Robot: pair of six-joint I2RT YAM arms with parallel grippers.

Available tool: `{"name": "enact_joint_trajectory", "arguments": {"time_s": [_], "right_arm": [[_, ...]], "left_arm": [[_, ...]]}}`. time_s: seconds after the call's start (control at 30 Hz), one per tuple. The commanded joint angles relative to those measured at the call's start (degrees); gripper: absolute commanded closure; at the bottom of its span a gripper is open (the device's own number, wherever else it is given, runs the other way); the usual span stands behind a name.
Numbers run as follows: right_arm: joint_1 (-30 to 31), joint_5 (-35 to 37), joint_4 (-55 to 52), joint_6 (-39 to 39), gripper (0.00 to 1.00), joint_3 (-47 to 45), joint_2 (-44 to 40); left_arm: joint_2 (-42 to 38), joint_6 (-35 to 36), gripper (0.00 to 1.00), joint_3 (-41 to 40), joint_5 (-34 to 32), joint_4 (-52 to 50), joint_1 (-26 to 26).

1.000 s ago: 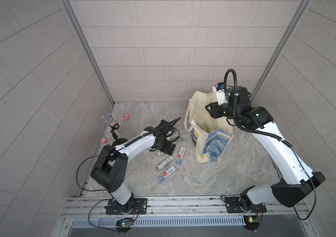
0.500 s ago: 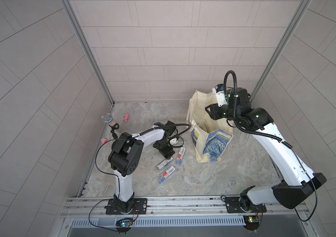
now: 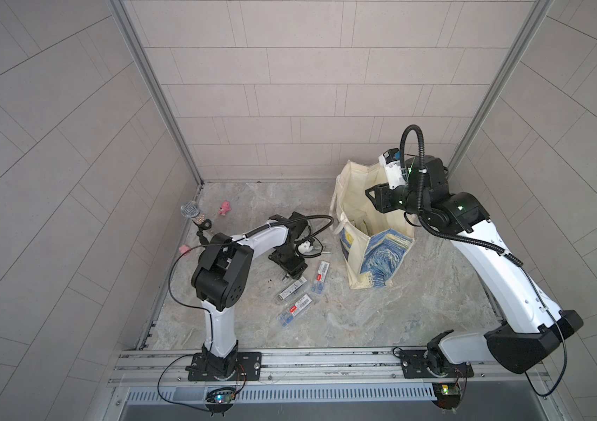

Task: Put the compass set into the canvas bag
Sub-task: Pick up the compass set at the center of the board.

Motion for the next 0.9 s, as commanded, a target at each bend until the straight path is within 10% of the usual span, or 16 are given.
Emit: {"name": "enact_joint_trajectory", "arguments": {"time_s": [0.0, 0.53, 0.87], "right_arm": [[0.2, 0.0, 0.7, -0.4, 0.51, -0.5, -1.5], [0.2, -0.4, 0.9, -0.1, 0.51, -0.4, -1.0], [0.2, -1.0, 1.2, 0.1, 0.51, -0.8, -0.6]], "left_arm": [[0.5, -2.2, 0.23, 0.1, 0.0, 1.1, 1.3], [2.1, -8.9, 0.19, -2.4, -1.3, 5.0, 0.4], [-1.8, -13.9, 0.35, -7.2, -4.4, 5.7, -2.2]]}}
